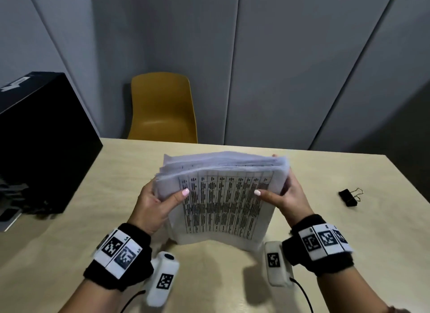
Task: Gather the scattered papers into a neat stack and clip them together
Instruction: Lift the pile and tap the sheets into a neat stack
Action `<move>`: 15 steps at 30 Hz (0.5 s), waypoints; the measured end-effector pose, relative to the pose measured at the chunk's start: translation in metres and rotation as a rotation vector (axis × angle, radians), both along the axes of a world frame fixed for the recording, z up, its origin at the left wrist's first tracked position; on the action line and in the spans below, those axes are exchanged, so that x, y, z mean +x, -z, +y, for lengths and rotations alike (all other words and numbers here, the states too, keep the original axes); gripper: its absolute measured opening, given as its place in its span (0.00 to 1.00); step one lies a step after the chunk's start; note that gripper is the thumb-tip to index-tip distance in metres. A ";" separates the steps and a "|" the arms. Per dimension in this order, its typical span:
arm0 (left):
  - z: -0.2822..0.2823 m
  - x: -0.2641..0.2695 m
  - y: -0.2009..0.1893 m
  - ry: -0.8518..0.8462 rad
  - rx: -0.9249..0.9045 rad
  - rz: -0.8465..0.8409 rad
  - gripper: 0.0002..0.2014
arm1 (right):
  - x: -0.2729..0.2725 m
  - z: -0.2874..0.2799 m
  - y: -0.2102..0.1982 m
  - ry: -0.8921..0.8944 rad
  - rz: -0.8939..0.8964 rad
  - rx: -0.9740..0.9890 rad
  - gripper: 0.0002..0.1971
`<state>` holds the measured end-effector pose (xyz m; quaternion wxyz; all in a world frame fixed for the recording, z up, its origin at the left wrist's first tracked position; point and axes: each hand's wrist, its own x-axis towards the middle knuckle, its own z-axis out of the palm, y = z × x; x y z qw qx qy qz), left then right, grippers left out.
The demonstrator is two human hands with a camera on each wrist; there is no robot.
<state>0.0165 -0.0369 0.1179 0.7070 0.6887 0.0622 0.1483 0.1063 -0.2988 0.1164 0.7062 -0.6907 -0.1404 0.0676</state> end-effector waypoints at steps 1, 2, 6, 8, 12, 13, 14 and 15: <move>-0.003 0.001 -0.001 -0.028 0.013 -0.002 0.18 | -0.001 0.002 0.000 0.024 -0.013 -0.022 0.24; -0.006 0.001 -0.003 -0.071 0.041 -0.014 0.12 | -0.003 0.004 0.000 0.053 -0.053 -0.052 0.15; -0.020 0.000 -0.009 -0.195 0.143 -0.121 0.14 | -0.019 0.015 -0.006 0.142 -0.247 -0.004 0.20; -0.030 -0.001 -0.009 -0.201 0.142 -0.147 0.15 | -0.026 0.020 0.000 0.196 -0.260 0.027 0.27; -0.041 -0.003 0.006 -0.238 0.169 -0.102 0.13 | -0.043 0.030 0.014 0.251 -0.249 -0.058 0.22; -0.042 -0.003 0.009 -0.259 0.187 -0.093 0.14 | -0.045 0.030 0.016 0.270 -0.237 -0.071 0.21; -0.042 -0.002 0.009 -0.268 0.193 -0.090 0.13 | -0.045 0.030 0.016 0.288 -0.224 -0.068 0.19; -0.043 -0.001 0.007 -0.261 0.193 -0.096 0.12 | -0.045 0.029 0.014 0.302 -0.212 -0.063 0.17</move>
